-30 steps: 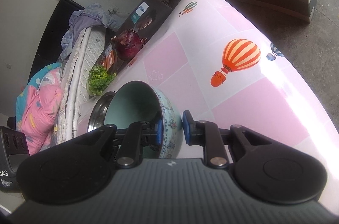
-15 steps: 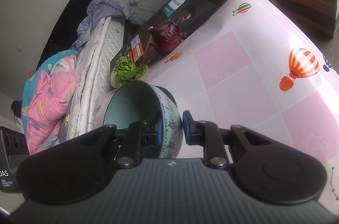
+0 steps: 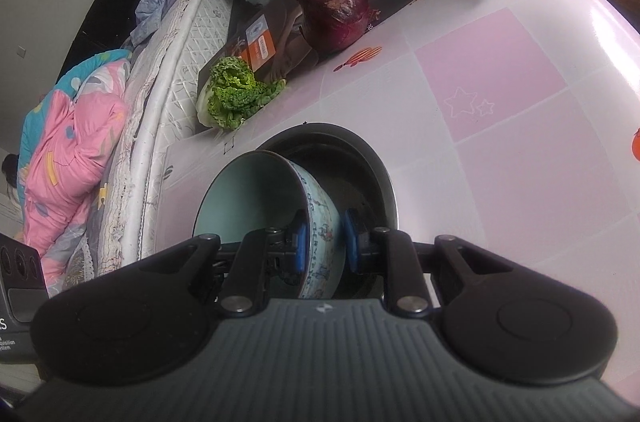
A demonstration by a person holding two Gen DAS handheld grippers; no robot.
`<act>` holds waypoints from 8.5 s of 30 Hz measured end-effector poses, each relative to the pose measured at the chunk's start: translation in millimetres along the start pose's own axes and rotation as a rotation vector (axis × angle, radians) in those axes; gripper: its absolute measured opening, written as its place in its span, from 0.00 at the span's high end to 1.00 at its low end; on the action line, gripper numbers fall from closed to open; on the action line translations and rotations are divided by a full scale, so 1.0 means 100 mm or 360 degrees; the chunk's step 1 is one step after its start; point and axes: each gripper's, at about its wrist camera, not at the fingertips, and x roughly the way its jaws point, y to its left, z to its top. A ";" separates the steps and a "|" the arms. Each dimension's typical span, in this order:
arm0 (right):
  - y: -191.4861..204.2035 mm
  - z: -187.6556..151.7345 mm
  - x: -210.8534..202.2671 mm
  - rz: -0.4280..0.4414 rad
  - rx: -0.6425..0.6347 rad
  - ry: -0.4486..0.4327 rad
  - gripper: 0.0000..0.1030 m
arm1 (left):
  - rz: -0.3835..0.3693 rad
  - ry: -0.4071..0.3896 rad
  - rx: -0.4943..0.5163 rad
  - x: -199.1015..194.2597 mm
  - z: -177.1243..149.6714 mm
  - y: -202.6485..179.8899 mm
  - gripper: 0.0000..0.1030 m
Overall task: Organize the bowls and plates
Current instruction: 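Lift the teal bowl with both tools and lower it into the steel bowl, then open the left tool while the right tool opens, releasing the teal bowl, then move the right tool toward the large steel plate while the left tool follows, then grip the large steel plate rim with the left tool while the right tool grips its opposite rim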
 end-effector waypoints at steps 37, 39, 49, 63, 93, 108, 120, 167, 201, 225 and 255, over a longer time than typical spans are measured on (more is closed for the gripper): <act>0.37 -1.33 -2.22 0.0226 -0.0279 -0.0363 0.32 | 0.0178 -0.0459 0.0534 -1.87 -1.41 -0.11 0.18; 0.38 -1.68 -2.38 0.0347 -0.0272 -0.0326 0.30 | 0.0184 -0.0493 0.0557 -1.99 -1.61 -0.07 0.17; 0.55 -3.10 -2.47 0.0218 -0.0536 -0.0378 0.27 | 0.0166 -0.0645 0.0607 -2.36 -2.60 0.21 0.05; 0.60 -3.57 -1.66 0.0206 -0.0345 -0.0246 0.27 | 0.0388 -0.0697 0.0503 -2.19 -3.34 0.90 0.01; 0.85 -3.52 -0.88 -0.0024 -0.0392 -0.0109 0.81 | 0.0394 -0.0481 0.0417 -1.66 -3.29 1.29 0.67; 0.68 -3.88 -1.19 -0.0032 -0.0467 -0.0026 0.79 | 0.0278 -0.0363 0.0513 -1.83 -3.70 1.09 0.66; 0.62 -4.07 -1.24 -0.0092 -0.0522 -0.0156 0.80 | 0.0400 -0.0482 0.0577 -1.79 -3.75 1.00 0.53; 0.62 -4.24 -1.27 -0.0097 -0.0566 -0.0302 0.80 | 0.0233 -0.0441 0.0553 -1.65 -3.79 0.98 0.41; 0.54 -4.17 -1.28 -0.0159 -0.0596 -0.0322 0.81 | 0.0306 -0.0426 0.0615 -1.57 -3.76 0.94 0.44; 0.57 -4.18 -1.28 -0.0150 -0.0609 -0.0315 0.81 | 0.0320 -0.0515 0.0677 -1.57 -3.76 0.86 0.40; 0.60 -4.06 -1.12 -0.0198 -0.0629 -0.0362 0.83 | 0.0394 -0.0500 0.0621 -1.40 -3.50 0.96 0.40</act>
